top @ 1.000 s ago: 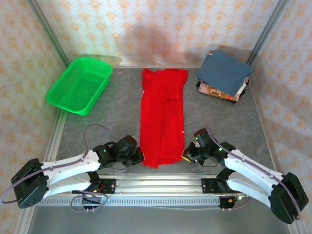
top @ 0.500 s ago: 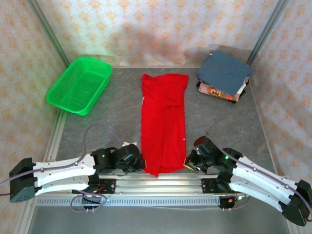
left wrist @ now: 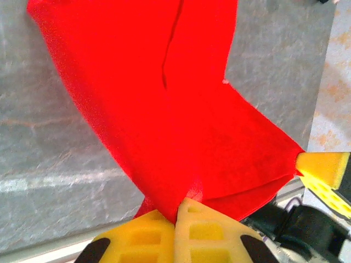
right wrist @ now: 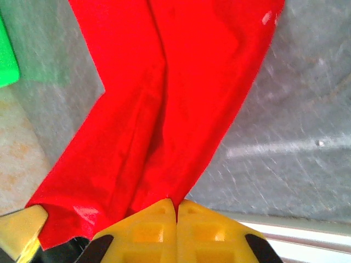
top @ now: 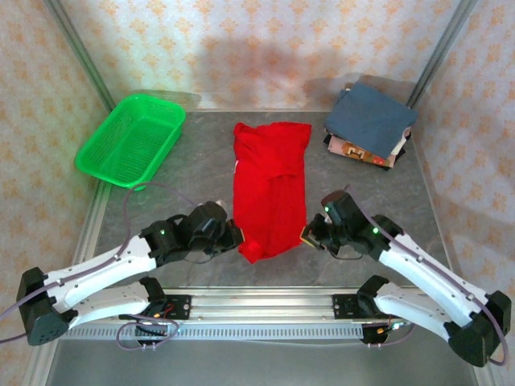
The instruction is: Fold and stack the t-shirts
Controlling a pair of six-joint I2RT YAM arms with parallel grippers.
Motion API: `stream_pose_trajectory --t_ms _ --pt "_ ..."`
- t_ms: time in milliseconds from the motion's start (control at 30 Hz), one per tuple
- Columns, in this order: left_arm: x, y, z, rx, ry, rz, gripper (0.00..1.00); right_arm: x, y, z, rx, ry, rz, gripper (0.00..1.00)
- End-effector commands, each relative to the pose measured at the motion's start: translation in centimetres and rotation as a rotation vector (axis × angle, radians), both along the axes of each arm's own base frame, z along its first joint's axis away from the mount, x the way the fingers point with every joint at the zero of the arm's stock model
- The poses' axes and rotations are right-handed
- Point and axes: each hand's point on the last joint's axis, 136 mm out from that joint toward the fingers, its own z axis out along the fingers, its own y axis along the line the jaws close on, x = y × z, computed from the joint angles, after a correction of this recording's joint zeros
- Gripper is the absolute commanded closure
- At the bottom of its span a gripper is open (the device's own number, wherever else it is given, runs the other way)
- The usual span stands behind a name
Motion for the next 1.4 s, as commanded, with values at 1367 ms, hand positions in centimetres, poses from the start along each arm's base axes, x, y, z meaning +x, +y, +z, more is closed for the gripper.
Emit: stream_pose_trajectory --t_ms 1367 --pt "26.0 4.5 -6.3 0.075 0.138 0.048 1.0 26.9 -0.9 -5.4 -0.059 0.1 0.034 1.0"
